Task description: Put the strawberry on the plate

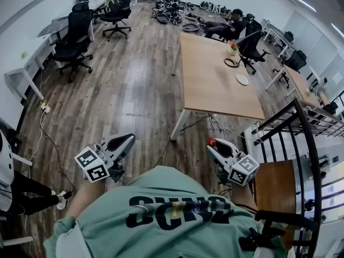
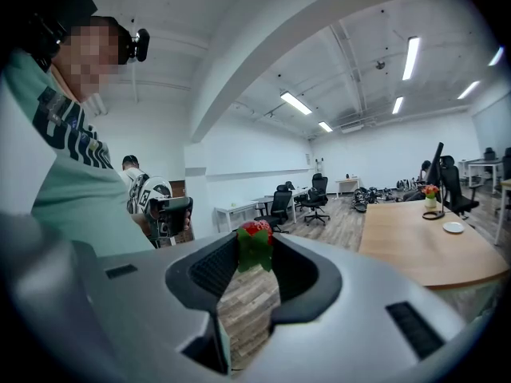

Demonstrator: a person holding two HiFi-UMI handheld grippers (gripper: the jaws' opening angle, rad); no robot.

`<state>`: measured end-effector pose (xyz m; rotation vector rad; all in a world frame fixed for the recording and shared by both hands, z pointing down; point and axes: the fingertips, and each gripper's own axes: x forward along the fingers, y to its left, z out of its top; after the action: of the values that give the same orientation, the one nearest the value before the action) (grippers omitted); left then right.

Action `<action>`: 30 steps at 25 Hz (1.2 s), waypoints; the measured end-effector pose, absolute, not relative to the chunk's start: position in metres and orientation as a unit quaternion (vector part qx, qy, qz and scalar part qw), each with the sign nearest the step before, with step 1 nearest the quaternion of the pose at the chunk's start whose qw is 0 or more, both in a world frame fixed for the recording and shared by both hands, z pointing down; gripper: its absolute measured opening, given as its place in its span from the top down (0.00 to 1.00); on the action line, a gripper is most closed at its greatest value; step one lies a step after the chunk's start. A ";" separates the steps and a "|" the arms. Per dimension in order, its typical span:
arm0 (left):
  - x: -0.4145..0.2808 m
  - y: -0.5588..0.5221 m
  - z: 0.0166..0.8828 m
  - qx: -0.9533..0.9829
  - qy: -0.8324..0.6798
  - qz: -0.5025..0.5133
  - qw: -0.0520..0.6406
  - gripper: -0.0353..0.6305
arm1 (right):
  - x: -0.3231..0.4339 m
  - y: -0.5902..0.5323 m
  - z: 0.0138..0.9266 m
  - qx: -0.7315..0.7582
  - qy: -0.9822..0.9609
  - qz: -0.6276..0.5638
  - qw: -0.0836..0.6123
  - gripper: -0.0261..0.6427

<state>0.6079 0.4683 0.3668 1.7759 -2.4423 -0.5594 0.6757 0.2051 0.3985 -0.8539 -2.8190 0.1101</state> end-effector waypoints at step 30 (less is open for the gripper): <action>0.528 0.494 0.398 0.563 -0.790 -0.235 0.066 0.94 | 0.592 0.233 0.415 -0.317 -0.936 0.074 0.133 0.76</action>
<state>0.5281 0.4941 0.3984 1.6966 -2.3821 -0.7099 0.5924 0.2325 0.4151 -0.9196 -2.7152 0.2145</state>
